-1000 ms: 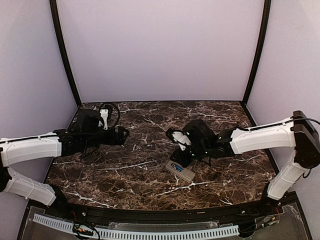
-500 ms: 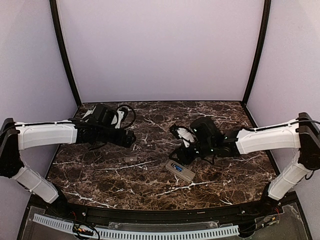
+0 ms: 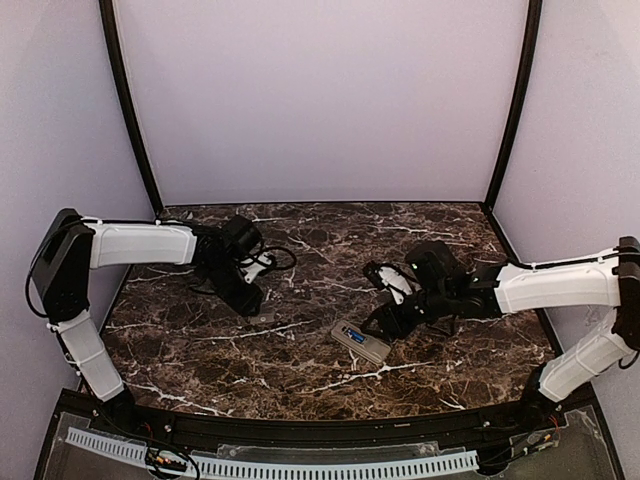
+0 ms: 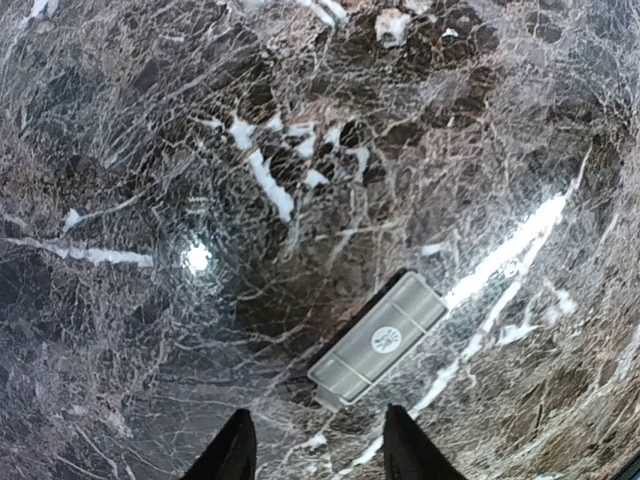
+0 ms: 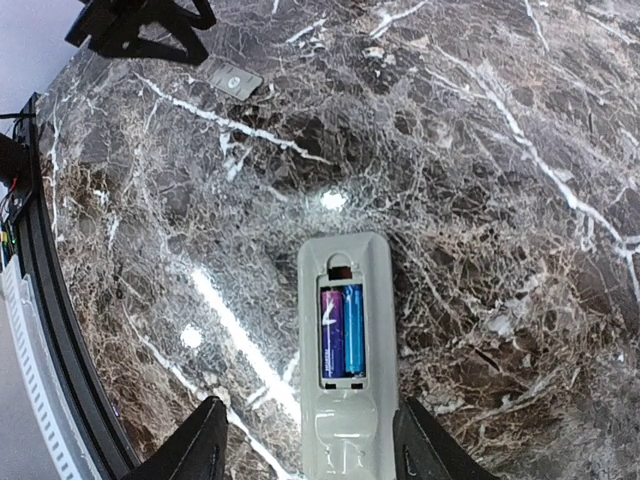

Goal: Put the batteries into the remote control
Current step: Pick up the battery cover from the center of the board.

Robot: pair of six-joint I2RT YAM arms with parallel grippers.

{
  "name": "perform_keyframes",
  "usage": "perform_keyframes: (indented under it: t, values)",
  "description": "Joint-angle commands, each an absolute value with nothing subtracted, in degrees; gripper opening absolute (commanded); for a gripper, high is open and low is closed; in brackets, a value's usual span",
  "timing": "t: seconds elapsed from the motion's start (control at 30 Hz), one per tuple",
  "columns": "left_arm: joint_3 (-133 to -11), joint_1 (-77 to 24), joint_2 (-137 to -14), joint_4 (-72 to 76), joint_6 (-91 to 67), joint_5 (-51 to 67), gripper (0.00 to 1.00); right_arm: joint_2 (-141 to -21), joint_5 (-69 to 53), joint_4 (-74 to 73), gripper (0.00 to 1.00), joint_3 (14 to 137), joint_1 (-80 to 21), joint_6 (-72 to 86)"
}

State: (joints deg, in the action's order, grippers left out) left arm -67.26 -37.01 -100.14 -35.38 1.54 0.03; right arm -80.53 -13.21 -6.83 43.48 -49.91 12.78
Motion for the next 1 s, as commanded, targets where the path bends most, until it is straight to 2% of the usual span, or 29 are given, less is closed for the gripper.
perform_keyframes:
  t: [0.0,0.1,0.27,0.97]
  values:
    - [-64.3,-35.7,-99.1,-35.9,-4.6,2.3,0.39,-79.1,-13.7,-6.9,0.55,42.5,-49.9,13.7]
    - [-61.9,-35.7,-98.4,-32.8,-9.9,2.2,0.29,-79.3,-13.5,-6.9,0.54,42.9,-49.9,13.7]
    - [-60.6,-35.7,-98.7,-30.0,-13.4,1.9,0.22,-79.3,-13.1,-7.1,0.55,43.3,-49.9,13.4]
    - [-60.1,-35.7,-99.9,-27.6,-16.2,3.3,0.19,-78.9,-11.7,-7.8,0.55,43.9,-49.8,13.1]
